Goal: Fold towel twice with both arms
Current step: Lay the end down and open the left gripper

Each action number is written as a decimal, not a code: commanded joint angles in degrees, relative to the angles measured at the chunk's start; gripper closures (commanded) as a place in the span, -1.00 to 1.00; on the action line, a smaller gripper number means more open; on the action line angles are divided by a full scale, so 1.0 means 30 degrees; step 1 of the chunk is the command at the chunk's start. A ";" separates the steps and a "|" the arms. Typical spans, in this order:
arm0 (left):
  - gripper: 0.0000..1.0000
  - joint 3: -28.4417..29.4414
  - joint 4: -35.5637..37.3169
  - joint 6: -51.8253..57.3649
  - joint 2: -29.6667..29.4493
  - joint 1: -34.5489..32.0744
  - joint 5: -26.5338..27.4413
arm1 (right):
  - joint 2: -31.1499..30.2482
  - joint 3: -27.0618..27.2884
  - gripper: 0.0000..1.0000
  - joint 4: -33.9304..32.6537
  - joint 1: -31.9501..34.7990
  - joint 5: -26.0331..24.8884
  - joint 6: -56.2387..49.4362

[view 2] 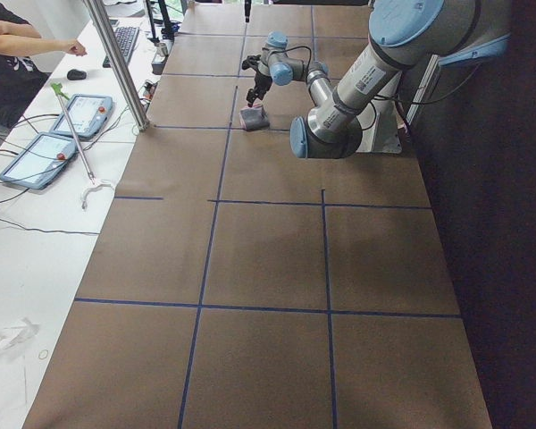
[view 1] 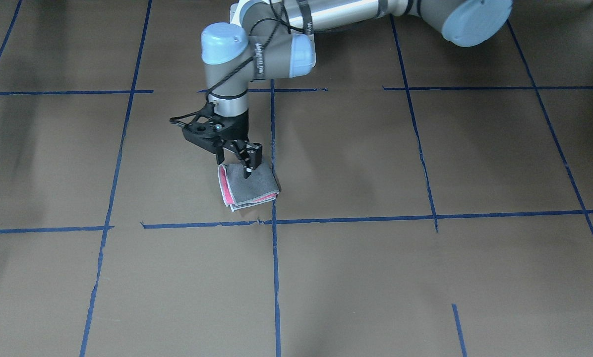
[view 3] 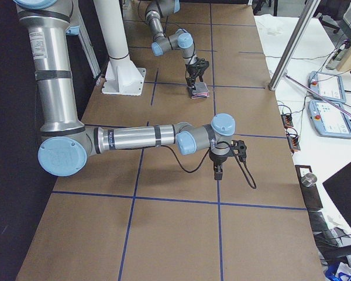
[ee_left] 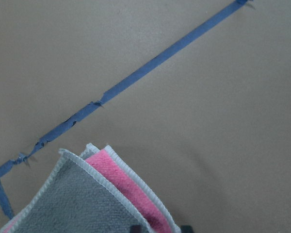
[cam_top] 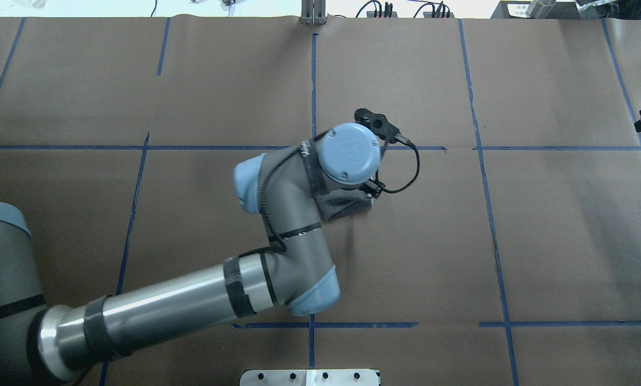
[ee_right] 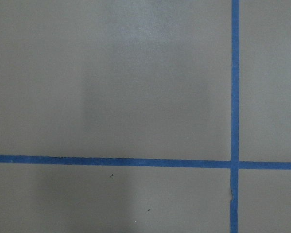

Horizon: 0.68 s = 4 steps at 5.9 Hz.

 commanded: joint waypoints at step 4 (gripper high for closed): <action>-1.00 -0.6188 0.3247 0.3750 0.7030 -0.8350 -1.0011 | 0.0825 -0.0255 -1.00 -0.1403 0.1250 0.0908 -0.3638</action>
